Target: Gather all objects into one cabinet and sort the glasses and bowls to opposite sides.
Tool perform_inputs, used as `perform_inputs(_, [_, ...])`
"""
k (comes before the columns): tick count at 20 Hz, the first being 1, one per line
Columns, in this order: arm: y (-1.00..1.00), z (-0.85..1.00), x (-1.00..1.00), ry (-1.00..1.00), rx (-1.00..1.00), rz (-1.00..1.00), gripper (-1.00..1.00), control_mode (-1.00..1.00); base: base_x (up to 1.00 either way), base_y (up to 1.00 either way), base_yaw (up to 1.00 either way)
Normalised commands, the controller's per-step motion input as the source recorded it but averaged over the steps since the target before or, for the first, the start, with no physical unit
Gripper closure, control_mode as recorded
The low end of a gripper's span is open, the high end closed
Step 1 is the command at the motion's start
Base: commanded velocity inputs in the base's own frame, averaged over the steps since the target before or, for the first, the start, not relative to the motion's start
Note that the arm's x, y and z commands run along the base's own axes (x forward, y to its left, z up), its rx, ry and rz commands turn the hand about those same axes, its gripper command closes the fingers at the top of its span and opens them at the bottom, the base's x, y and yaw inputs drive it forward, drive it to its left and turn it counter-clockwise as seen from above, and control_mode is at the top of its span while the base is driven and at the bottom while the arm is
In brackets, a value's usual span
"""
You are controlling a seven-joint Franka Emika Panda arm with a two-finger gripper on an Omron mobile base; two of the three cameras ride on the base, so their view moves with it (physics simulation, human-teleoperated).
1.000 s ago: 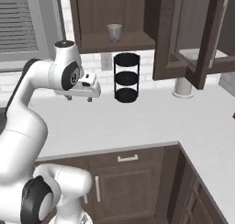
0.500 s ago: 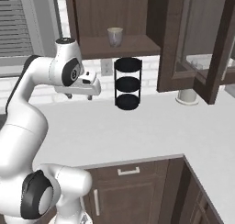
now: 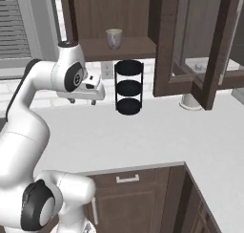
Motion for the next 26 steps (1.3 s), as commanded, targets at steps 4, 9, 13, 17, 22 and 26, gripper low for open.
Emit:
perform_inputs(4, [0.00,0.00,0.00,0.00,0.00,0.00,-1.00,1.00,0.03,-0.34,-0.03])
perform_inputs(9, [0.00,0.00,0.00,0.00,0.00,0.00,-1.00,1.00,0.06,-0.53,-0.01])
perform_inputs(13, [0.00,0.00,0.00,0.00,0.00,0.00,-1.00,1.00,0.00,0.00,0.00])
perform_inputs(17, [0.00,0.00,0.00,0.00,0.00,0.00,-1.00,1.00,0.01,0.00,0.00])
perform_inputs(22, [-0.07,0.25,0.02,-0.08,0.03,0.00,-1.00,-1.00,0.00,0.00,0.00])
perform_inputs(26, [-0.08,0.70,0.10,-0.19,0.08,0.00,-1.00,-1.00,0.00,0.00,0.00])
